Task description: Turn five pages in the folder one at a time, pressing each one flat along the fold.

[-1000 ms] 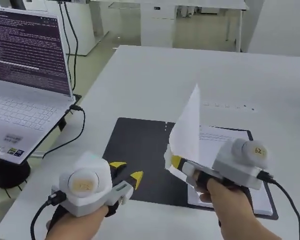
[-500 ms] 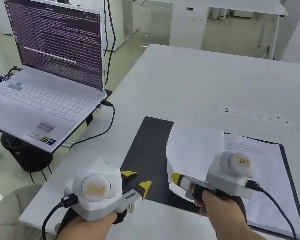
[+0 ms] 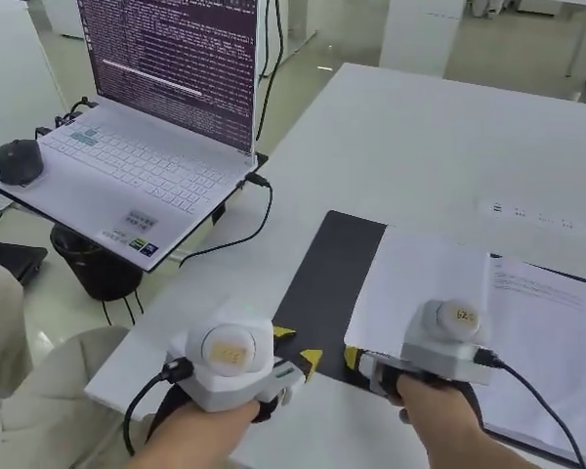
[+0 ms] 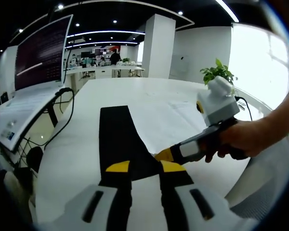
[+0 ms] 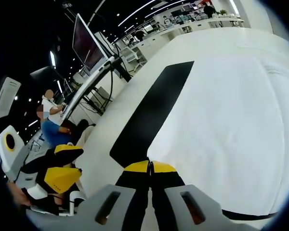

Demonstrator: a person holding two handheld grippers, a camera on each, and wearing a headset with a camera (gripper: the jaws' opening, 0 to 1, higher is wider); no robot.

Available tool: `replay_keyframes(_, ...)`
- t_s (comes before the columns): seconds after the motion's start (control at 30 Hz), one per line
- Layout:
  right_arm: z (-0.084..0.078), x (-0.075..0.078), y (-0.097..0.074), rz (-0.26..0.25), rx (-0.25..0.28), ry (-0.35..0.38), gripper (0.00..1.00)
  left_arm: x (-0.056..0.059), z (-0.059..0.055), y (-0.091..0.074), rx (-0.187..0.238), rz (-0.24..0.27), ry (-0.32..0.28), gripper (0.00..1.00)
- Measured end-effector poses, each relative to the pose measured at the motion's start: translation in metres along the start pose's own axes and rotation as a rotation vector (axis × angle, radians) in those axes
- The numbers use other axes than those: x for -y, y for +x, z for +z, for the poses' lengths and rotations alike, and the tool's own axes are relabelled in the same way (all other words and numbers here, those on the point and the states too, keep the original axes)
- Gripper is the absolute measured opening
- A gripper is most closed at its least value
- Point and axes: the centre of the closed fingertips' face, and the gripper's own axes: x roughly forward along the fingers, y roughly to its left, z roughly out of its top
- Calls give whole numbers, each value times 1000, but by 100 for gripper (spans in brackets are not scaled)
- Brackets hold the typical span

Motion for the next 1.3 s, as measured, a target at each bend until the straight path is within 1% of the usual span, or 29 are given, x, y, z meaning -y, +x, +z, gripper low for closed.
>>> replay_keyframes(0.1,-2,1,3,-5,-6,-12,0,1,-3,4,-11,-6,10,21)
replay_keyframes(0.17,-3,-2,1,-9,-6,-27,0,2,-5,7,-18,-11,17,21)
replay_keyframes(0.23,-3,1,3,-9,-9,-32,0,4,-7,11,-28,-16,25,21)
replay_keyframes(0.33,-3,1,3,2,-1,-45,0,5,-7,14,-35,-15,32,21)
replay_keyframes(0.4,-4,-2,0,21,6,-45,2,2,-7,17,-37,-3,42,22)
replay_keyframes(0.43,-4,-7,-2,49,10,-42,5,0,-6,18,-39,3,46,21)
replay_keyframes(0.5,-6,-11,-6,64,18,-61,8,-2,-5,20,-39,7,42,21)
replay_keyframes(0.6,-7,-12,-14,83,24,-58,8,-3,-4,25,-41,11,47,21)
replay_keyframes(0.63,-7,-12,-17,89,34,-55,9,-3,-3,27,-42,12,48,21)
replay_keyframes(0.67,-4,-9,-22,91,48,-51,10,-3,-3,31,-44,11,51,21)
replay_keyframes(0.77,-1,1,-34,70,63,-22,12,2,-5,40,-58,2,59,21)
replay_keyframes(0.83,6,9,-44,59,96,-32,13,9,-8,49,-73,-17,66,21)
replay_keyframes(0.87,9,15,-50,53,106,-25,12,14,-8,54,-71,-25,77,21)
replay_keyframes(0.93,18,26,-57,41,148,19,11,23,-11,62,-79,-48,87,20)
replay_keyframes(0.97,23,35,-62,27,166,44,10,30,-13,69,-87,-66,97,21)
replay_keyframes(1.0,24,38,-64,23,172,52,10,32,-14,71,-90,-71,102,22)
replay_keyframes(1.03,27,45,-68,22,183,74,10,37,-18,78,-102,-82,115,23)
replay_keyframes(1.07,28,48,-71,27,182,100,9,39,-19,83,-106,-86,119,23)
replay_keyframes(1.1,29,56,-74,24,179,115,9,43,-21,88,-112,-89,129,23)
replay_keyframes(1.13,31,61,-76,17,185,109,9,44,-22,91,-114,-89,137,22)
replay_keyframes(1.17,34,69,-80,8,202,120,9,45,-24,96,-120,-84,142,21)
replay_keyframes(1.23,39,81,-84,-1,217,155,8,43,-26,101,-129,-68,137,21)
replay_keyframes(1.3,43,91,-87,-9,226,172,8,41,-31,103,-141,-54,133,22)
